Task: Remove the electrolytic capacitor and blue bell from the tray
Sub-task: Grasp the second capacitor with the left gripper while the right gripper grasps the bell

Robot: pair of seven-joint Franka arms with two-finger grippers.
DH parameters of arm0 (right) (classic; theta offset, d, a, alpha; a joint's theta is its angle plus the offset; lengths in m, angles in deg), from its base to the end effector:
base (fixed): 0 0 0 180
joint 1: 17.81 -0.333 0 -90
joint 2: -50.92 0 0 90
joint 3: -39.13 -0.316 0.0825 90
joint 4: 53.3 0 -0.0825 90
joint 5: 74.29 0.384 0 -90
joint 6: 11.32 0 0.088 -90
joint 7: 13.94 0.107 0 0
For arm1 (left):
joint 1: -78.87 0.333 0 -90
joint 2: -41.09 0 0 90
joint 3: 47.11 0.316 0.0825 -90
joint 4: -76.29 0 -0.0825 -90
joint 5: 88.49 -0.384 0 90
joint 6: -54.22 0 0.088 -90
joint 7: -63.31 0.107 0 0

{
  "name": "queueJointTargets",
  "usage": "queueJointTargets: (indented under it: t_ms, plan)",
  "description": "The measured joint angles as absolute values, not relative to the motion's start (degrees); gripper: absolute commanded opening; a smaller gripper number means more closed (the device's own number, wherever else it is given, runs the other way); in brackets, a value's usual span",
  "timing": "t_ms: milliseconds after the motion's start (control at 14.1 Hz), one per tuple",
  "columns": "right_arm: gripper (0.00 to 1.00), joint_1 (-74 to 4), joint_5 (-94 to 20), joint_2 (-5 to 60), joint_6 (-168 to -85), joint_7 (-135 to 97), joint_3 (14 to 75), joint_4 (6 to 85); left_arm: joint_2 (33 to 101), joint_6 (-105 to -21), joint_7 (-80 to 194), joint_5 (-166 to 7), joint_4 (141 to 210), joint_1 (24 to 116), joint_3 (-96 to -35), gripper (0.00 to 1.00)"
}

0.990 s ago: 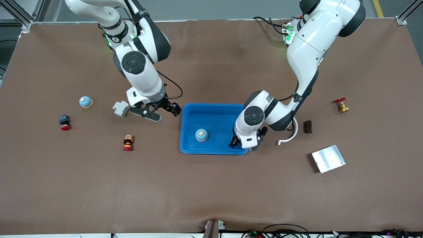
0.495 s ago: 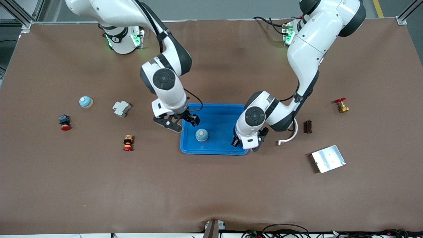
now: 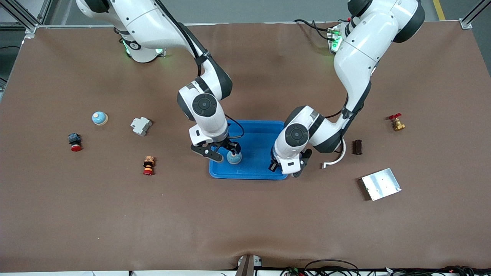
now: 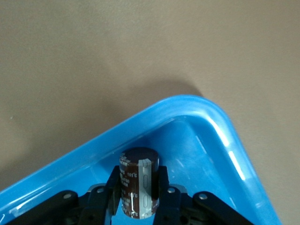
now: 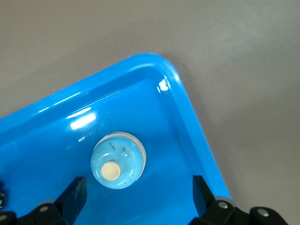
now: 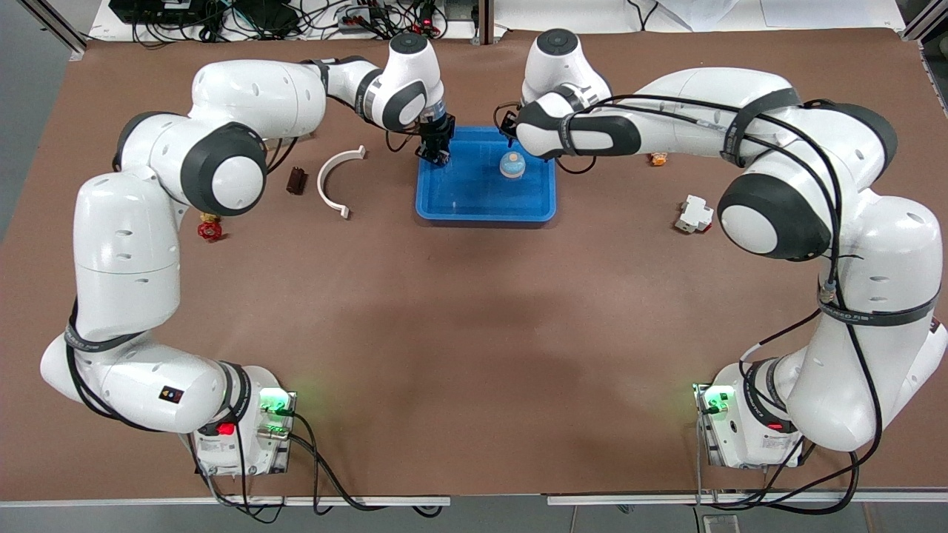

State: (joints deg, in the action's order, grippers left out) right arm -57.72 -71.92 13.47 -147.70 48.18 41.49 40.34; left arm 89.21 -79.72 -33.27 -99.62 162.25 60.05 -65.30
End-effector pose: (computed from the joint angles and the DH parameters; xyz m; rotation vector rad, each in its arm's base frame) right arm 0.5515 0.4292 0.2454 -2.9894 0.6807 -0.0859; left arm 0.5959 -0.3973 0.1892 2.6809 1.4849 -0.1018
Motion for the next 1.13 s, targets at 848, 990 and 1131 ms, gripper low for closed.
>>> queueJointTargets:
  t_ms: [848,990,1131]
  plan:
    - [1.00,-59.75,-72.05,8.36,-149.46,50.73,42.10,36.36,81.30,-72.44,-26.39,-99.62,163.26,65.69,-65.17,0.00]
    - [1.00,-59.75,-72.05,7.24,-149.62,50.73,42.20,35.13,79.89,-72.16,-19.79,-99.62,165.66,66.88,-65.22,0.00]
    - [1.00,-59.75,-72.06,6.04,-149.96,50.73,42.47,34.02,78.16,-72.03,-11.26,-99.62,168.63,68.36,-65.25,0.00]
